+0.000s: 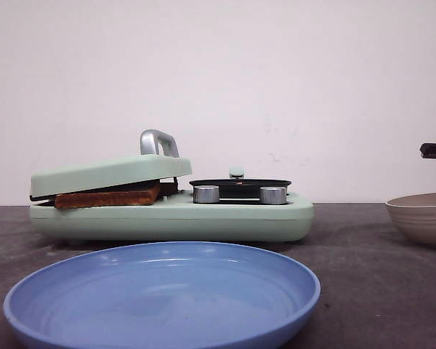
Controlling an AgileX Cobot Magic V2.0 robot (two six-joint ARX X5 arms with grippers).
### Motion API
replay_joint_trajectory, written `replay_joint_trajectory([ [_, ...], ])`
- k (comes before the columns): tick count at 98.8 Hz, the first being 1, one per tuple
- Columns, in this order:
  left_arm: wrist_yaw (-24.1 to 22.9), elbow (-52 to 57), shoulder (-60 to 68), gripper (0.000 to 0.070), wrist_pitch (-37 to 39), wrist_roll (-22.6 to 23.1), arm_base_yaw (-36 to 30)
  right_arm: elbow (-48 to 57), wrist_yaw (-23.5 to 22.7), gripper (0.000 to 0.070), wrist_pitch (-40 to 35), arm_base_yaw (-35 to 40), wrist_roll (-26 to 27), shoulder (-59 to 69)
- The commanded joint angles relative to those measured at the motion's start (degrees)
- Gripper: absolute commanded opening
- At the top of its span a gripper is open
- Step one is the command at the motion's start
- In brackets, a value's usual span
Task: Make breakfast with bread and shrimp
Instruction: 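Carry the empty bowl back and set it on the table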
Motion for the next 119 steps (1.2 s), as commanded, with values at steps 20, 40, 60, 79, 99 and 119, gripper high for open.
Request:
replay_joint_trajectory([
  [20,-4.3,0.7,0.5,0.0004,1.0,0.2,-0.2,5.0,-1.0,0.0588,-2.3,0.9,0.0,-5.7],
  [40,-10.1,-1.5,-0.5,0.0004,2.5,-1.2,-0.2,4.2,-1.5,0.0006,0.9,5.6,-0.2,-23.2],
  [60,-10.7,-11.3,-6.3,0.0004,9.4,-4.6,-0.2,-8.7,-2.5,0.001,16.2,12.5,-2.0,-45.0],
  [79,-12.2,-20.7,-12.4,0.0004,13.0,-8.9,-0.2,-23.1,-5.5,0.001,22.6,17.6,-4.6,-65.4],
  [99,-12.5,-22.7,-13.6,0.0004,10.8,-12.4,-0.2,-25.2,0.5,0.0009,14.3,17.6,-4.7,-74.9],
  [119,-12.3,-22.7,-13.6,0.0005,7.0,-14.7,-0.2,-25.2,0.2,0.0009,15.0,17.6,-4.7,-79.3],
])
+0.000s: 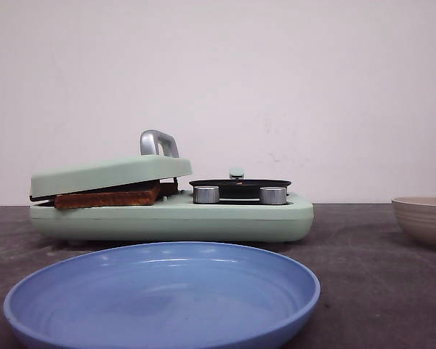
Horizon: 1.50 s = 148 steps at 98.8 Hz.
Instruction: Make breakfast with bread and shrimp
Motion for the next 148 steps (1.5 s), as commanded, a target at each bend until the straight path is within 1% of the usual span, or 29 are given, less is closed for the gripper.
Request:
replay_joint_trajectory([
  [1,0.0,0.7,0.0,0.0005,0.5,-1.1,-0.2,0.2,0.0,0.001,1.4,0.2,-0.3,-0.7],
  [31,0.0,0.7,0.0,0.0005,0.5,-1.1,-0.2,0.2,0.0,0.0009,4.3,0.2,-0.3,-1.4],
  [60,0.0,0.7,0.0,0.0005,0.5,-1.1,-0.2,0.2,0.0,0.0009,4.2,0.1,-0.3,-1.7],
  [79,0.0,0.7,0.0,0.0005,0.4,-1.1,-0.2,-1.4,0.3,0.0009,4.5,-1.5,-0.3,-3.0],
  [88,0.0,0.7,0.0,0.0005,0.5,-1.1,-0.2,-4.7,2.1,0.0009,5.6,-4.3,-0.9,-3.1],
  [90,0.0,0.7,0.0,0.0005,0.4,-1.1,-0.2,-6.8,3.3,0.0009,6.8,-5.1,-0.9,-3.1],
  [95,0.0,0.7,0.0,0.0005,0.4,-1.1,-0.2,-10.4,4.5,0.0009,9.2,-6.6,-0.9,-3.1],
  [103,0.0,0.7,0.0,0.0005,0.4,-1.1,-0.2,-17.4,4.5,0.0009,13.8,-8.4,-0.8,-4.0],
  [108,0.0,0.7,0.0,0.0005,0.4,-1.1,-0.2,-21.3,4.5,0.0009,14.7,-8.7,-0.6,-5.2],
  [124,0.0,0.7,0.0,0.0005,0.4,-1.1,-0.2,-30.8,4.6,0.0009,12.9,-8.7,-0.2,-10.8],
  [136,0.0,0.7,0.0,0.0005,0.4,-1.1,-0.2,-35.0,4.5,0.0009,11.6,-8.7,-0.2,-15.0],
  [143,0.0,0.7,0.0,0.0005,0.4,-1.1,-0.2,-35.1,4.5,0.0009,6.6,-8.7,-0.2,-16.7],
  [148,0.0,0.7,0.0,0.0005,0.5,-1.1,-0.2,-35.1,4.4,0.0009,4.7,-8.6,-0.2,-16.7],
])
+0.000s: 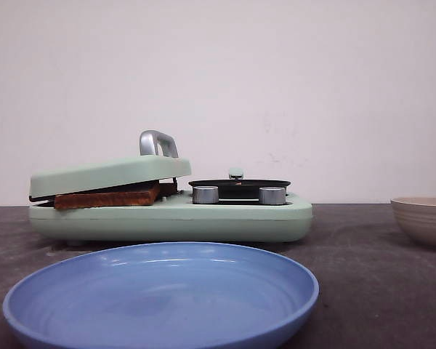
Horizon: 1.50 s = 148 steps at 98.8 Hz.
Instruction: Make breakfast with bread and shrimp
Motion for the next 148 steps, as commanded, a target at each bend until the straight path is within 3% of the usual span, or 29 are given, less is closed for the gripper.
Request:
replay_joint_trajectory([
  [1,-0.1,0.7,0.0,0.0005,0.4,-0.2,-0.2,-0.1,-0.1,0.0009,-1.7,0.2,0.2,-0.2],
  [16,-0.1,0.8,0.0,0.0005,0.4,-0.2,-0.2,-0.1,-0.3,0.0009,-3.1,0.7,-0.9,-0.2],
  [33,-0.1,0.8,0.0,0.0005,0.4,-0.2,-0.2,-0.1,-6.1,0.0009,-2.0,0.7,-0.7,-0.2],
  [105,-0.1,0.8,0.0,0.0005,0.4,-0.2,0.2,-0.1,-6.0,0.0009,-1.6,0.7,-0.7,-0.2],
  [112,0.0,0.8,0.0,0.0005,0.4,0.1,1.1,-0.1,-6.0,0.0009,-1.6,0.7,-0.7,-0.2],
  [134,-0.1,0.6,-0.1,0.0005,1.6,9.5,9.3,-0.1,-6.0,0.0009,-1.6,0.7,-0.7,-0.2],
  [148,0.3,-6.5,-0.2,0.0005,11.0,8.8,15.5,-0.1,-6.0,0.0009,-1.6,0.7,-0.7,-0.2],
])
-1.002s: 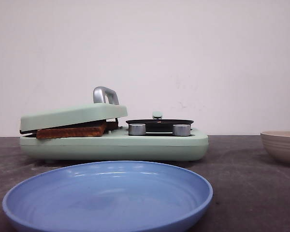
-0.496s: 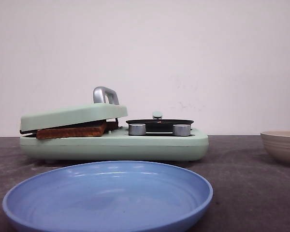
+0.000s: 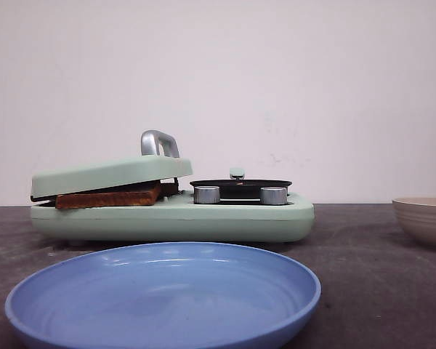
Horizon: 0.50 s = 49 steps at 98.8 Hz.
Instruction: Make breakfast with bread and shrimp
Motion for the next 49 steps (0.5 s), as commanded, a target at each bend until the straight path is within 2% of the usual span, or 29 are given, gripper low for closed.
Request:
replay_joint_trajectory([
  [1,0.5,-5.0,0.0,0.0005,6.1,0.8,2.2,-0.2,-0.1,0.0009,0.7,0.2,-0.6,-0.1],
  [13,5.3,-18.7,-2.1,0.0005,18.8,-4.6,6.1,-0.2,-0.1,0.0009,0.7,0.2,-0.6,-0.1],
  [23,8.2,-29.2,-5.5,0.0005,25.7,-7.9,8.6,-0.2,-0.1,0.0009,0.7,0.2,-0.6,-0.1],
  [49,8.3,-47.9,-15.8,0.0005,33.8,-6.6,13.0,-0.2,-0.1,0.0009,0.7,0.2,-0.6,-0.1],
])
